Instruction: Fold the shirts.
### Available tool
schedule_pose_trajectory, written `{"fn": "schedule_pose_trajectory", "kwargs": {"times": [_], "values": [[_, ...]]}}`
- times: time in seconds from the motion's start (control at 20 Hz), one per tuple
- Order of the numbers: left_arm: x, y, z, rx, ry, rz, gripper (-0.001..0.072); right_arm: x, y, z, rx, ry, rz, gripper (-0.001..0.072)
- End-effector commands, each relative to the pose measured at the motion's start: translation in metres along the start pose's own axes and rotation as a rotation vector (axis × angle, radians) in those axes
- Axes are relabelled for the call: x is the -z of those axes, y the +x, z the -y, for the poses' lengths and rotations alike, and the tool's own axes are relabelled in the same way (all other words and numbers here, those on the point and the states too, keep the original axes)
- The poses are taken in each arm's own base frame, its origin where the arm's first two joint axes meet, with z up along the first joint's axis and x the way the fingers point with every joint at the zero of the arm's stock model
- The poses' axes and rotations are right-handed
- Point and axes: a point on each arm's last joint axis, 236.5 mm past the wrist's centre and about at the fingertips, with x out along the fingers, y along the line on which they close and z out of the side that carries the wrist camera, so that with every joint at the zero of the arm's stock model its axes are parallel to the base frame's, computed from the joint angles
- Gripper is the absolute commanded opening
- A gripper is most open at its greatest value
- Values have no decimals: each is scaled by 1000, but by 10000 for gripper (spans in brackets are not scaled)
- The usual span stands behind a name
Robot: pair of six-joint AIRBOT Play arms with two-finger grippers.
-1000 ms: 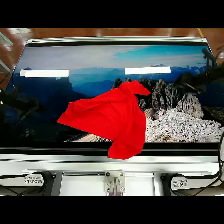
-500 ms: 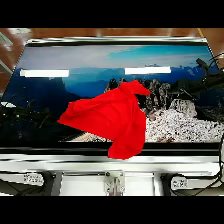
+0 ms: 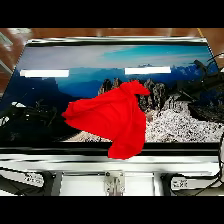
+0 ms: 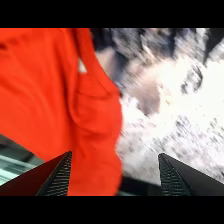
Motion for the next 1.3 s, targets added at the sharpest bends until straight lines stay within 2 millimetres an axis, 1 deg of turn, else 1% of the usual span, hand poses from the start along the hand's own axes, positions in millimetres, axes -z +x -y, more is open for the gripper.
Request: {"fn": "schedule_pose_trajectory", "kwargs": {"times": [0.0, 0.05, 0.2, 0.3, 0.35, 0.4, 0.5, 0.6, 0.65, 0.8, 0.9, 0.95, 1.0, 1.1, 1.15, 1.2, 1.25], "values": [[-2, 5, -3, -15, 1, 4, 76, 34, 10, 26, 83, 53, -133, 651], [0, 4, -1, -12, 13, -2, 31, 49, 20, 26, 63, 74, -186, 652], [4, -4, 10, 4, 73, -25, 30, 93, 54, 19, 1, 133, -269, 652], [3, -17, 22, 12, 137, -8, 30, 128, 77, 22, 40, 114, -296, 652], [4, -24, 29, 18, 173, -2, 30, 144, 90, 24, 54, 136, -294, 652], [6, -30, 36, 21, 192, 2, 30, 159, 104, 18, 28, 165, -296, 652], [9, -40, 45, 25, 234, 17, 30, 178, 133, 5, -15, 198, -282, 652], [12, -48, 52, 28, 254, 28, 30, 188, 157, -5, -26, 212, -271, 652], [12, -52, 55, 28, 264, 37, 31, 189, 167, -7, -15, 211, -257, 652], [12, -61, 64, 28, 295, 67, 30, 174, 184, -14, 28, 217, -167, 651], [13, -67, 68, 27, 310, 84, 30, 170, 190, -19, 38, 221, -141, 641], [12, -69, 70, 27, 316, 92, 30, 172, 190, -23, 34, 218, -150, 478], [11, -71, 72, 27, 326, 99, 30, 177, 191, -26, 27, 216, -167, 286], [5, -77, 78, 27, 346, 118, 31, 182, 190, -34, 3, 214, -192, 96], [1, -82, 83, 29, 358, 133, 30, 180, 187, -36, -3, 202, -186, 56], [-4, -88, 89, 29, 375, 150, 30, 174, 181, -40, -7, 160, -162, 56], [-11, -98, 98, 29, 400, 179, 30, 163, 173, -46, -14, 113, -123, 56]]}}
